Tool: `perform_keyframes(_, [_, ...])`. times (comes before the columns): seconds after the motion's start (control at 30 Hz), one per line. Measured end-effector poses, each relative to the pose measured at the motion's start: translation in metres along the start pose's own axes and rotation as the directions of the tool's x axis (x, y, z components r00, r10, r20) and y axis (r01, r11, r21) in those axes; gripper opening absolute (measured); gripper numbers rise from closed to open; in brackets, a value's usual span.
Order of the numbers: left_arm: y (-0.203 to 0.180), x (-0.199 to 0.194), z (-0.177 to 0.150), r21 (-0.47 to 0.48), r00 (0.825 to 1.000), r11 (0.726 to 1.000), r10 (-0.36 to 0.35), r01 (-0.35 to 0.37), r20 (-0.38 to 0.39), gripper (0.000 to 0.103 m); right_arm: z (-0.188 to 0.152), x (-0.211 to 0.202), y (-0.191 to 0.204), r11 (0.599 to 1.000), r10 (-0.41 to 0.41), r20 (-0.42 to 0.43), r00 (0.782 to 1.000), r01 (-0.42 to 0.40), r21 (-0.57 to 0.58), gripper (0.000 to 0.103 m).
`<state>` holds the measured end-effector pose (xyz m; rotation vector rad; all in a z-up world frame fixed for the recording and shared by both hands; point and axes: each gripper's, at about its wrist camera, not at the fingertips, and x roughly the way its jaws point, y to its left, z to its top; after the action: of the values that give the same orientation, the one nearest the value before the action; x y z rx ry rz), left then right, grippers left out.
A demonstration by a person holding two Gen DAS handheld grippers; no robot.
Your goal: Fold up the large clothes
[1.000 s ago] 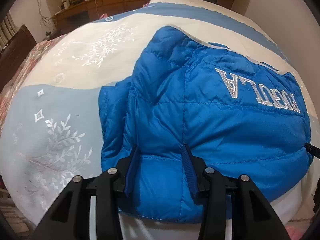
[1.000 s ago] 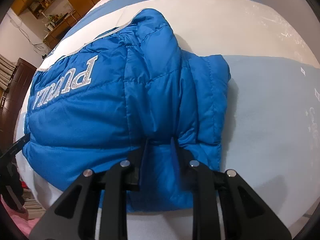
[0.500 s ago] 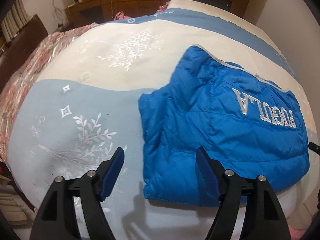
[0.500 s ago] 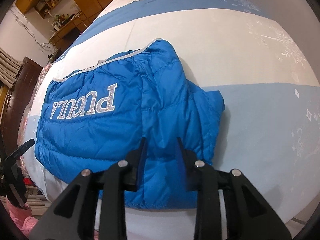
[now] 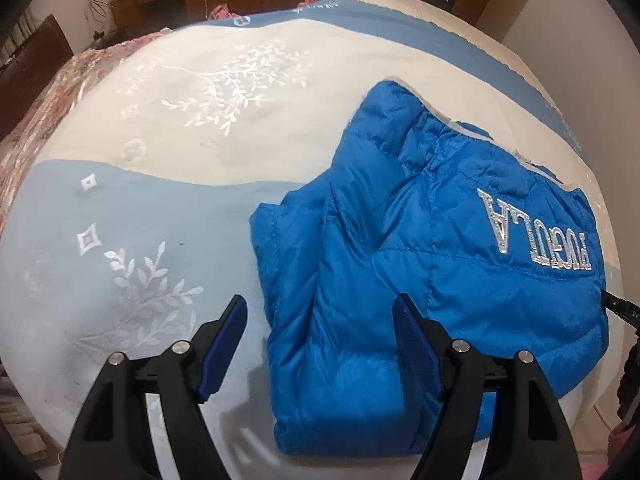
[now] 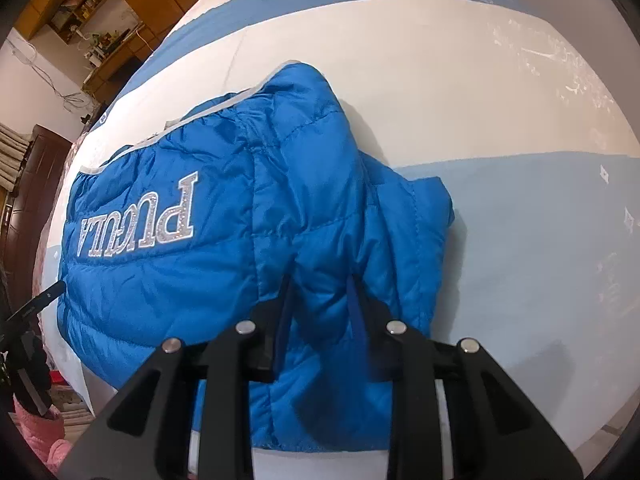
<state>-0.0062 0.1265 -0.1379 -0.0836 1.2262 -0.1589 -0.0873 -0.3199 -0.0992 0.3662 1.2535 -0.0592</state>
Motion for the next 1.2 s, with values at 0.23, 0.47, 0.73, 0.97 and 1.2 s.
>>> perform_keyframes(0.23, [-0.003,0.017,0.009,0.003,0.999,0.999,-0.045,0.045,-0.023,0.077,0.001,0.006,-0.005,1.0,0.012,-0.009,1.0,-0.012,0.02,0.026])
perform_keyframes(0.47, [0.009,0.03,0.013,-0.046,0.991,0.991,-0.124,0.122,-0.039,0.083,0.001,0.01,-0.012,0.998,0.034,-0.017,0.999,-0.033,0.055,0.026])
perform_keyframes(0.73, [0.021,0.042,0.012,-0.122,0.973,0.968,-0.227,0.222,-0.032,0.084,0.002,0.012,-0.014,0.997,0.031,-0.02,0.999,-0.029,0.069,0.027])
perform_keyframes(0.97, [0.038,0.036,0.006,-0.236,0.909,0.882,-0.416,0.408,0.017,0.028,0.0,0.01,-0.015,0.997,0.03,-0.007,1.0,-0.03,0.072,0.027])
perform_keyframes(1.2, [0.04,0.028,-0.002,-0.265,0.908,0.872,-0.416,0.413,0.047,0.021,0.0,0.01,-0.018,0.996,0.047,0.005,0.999,-0.048,0.07,0.027])
